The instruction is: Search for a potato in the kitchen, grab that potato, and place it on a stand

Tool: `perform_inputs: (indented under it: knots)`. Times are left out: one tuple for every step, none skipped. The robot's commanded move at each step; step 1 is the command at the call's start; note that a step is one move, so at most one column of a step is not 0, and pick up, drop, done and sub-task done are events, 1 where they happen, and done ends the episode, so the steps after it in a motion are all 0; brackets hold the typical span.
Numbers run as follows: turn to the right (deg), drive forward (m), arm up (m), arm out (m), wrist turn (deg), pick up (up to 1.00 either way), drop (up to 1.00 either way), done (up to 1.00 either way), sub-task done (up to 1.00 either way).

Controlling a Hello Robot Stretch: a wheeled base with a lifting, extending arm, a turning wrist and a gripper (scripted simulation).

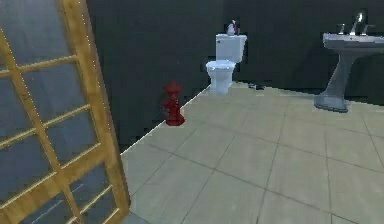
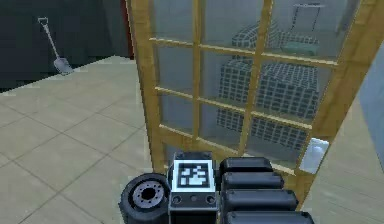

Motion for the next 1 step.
perform_inputs:
  knots:
    - [24.0,0.0,0.0,0.0,0.0,0.0,0.0,0.0,0.0]
